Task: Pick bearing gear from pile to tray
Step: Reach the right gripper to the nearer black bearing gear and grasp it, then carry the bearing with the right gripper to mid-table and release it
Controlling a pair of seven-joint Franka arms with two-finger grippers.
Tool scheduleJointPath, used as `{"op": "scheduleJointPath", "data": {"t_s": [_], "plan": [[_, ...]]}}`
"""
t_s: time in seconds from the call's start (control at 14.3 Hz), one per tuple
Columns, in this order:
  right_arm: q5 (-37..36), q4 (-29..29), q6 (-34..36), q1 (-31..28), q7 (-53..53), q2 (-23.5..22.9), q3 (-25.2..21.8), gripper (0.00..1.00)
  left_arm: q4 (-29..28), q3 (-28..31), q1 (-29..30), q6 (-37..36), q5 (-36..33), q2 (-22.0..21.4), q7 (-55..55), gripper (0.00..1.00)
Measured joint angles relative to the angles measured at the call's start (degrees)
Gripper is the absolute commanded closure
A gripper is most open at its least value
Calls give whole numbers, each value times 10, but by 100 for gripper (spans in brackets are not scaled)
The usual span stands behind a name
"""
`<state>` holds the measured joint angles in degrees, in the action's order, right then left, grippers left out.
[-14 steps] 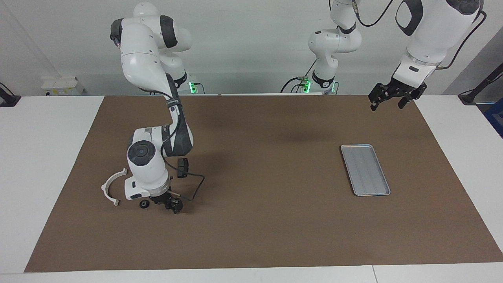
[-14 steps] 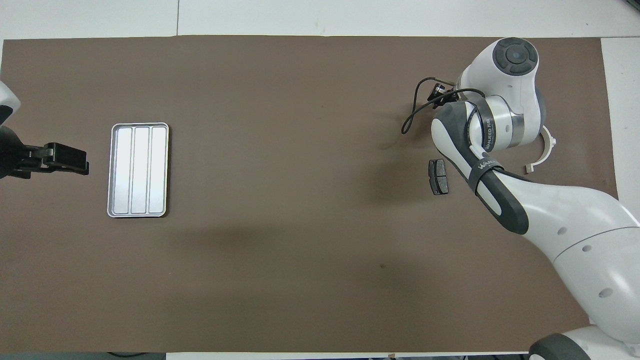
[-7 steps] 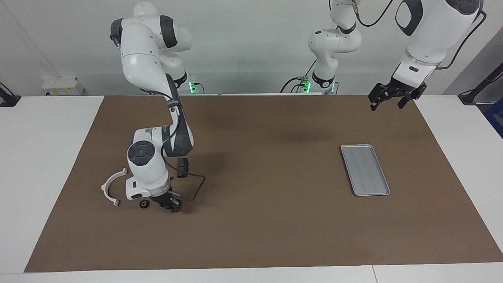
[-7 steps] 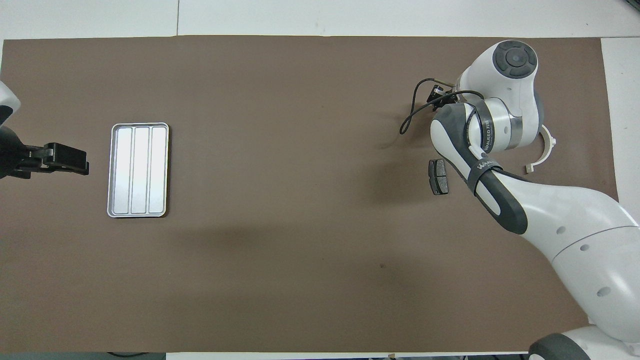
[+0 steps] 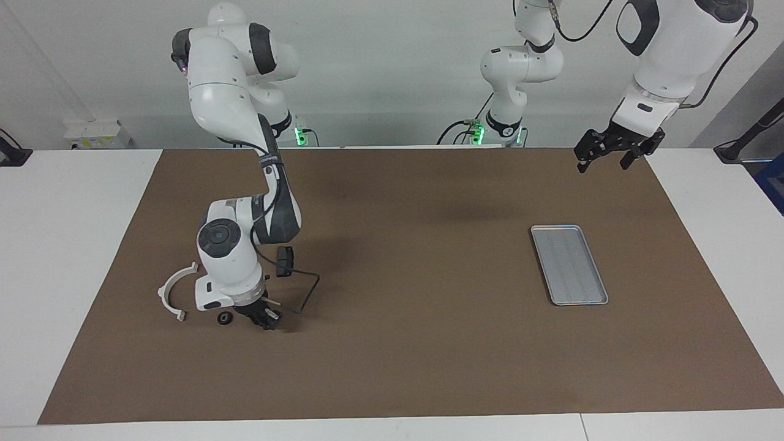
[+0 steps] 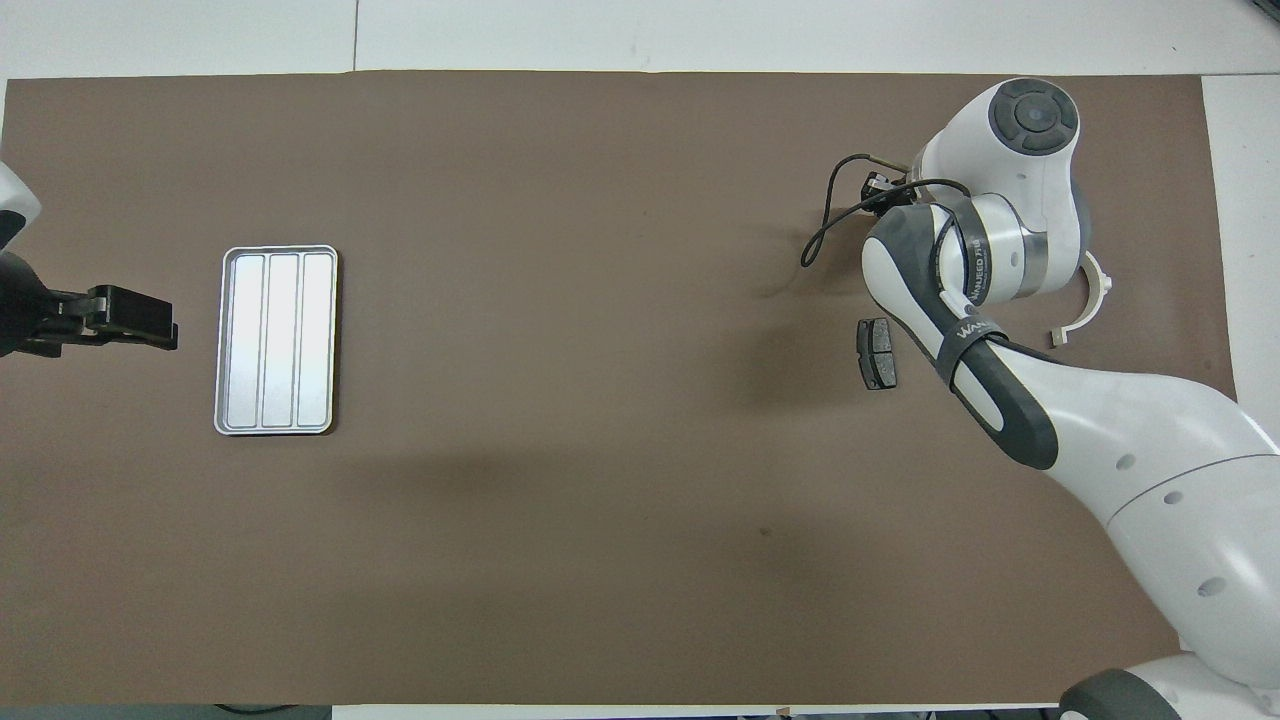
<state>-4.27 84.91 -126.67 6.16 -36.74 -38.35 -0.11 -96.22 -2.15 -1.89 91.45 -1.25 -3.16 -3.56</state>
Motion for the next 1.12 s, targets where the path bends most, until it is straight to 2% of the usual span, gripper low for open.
{"op": "scheduleJointPath", "data": {"t_s": [0.28, 0.49, 0.63, 0.77, 0.91, 1.12], "plan": [[0, -49, 103, 3, 0, 4, 7, 100, 0, 0, 0, 0, 0, 0, 0, 0], [0, -100, 213, 17, 0, 33, 32, 100, 0, 0, 0, 0, 0, 0, 0, 0], [7, -119, 261, 48, -8, 57, 35, 100, 0, 0, 0, 0, 0, 0, 0, 0], [32, -127, 277, 93, -80, 76, 36, 100, 0, 0, 0, 0, 0, 0, 0, 0], [43, -128, 269, 153, -201, 80, 38, 100, 0, 0, 0, 0, 0, 0, 0, 0], [52, -125, 205, 233, -356, 75, 40, 100, 0, 0, 0, 0, 0, 0, 0, 0]]}}
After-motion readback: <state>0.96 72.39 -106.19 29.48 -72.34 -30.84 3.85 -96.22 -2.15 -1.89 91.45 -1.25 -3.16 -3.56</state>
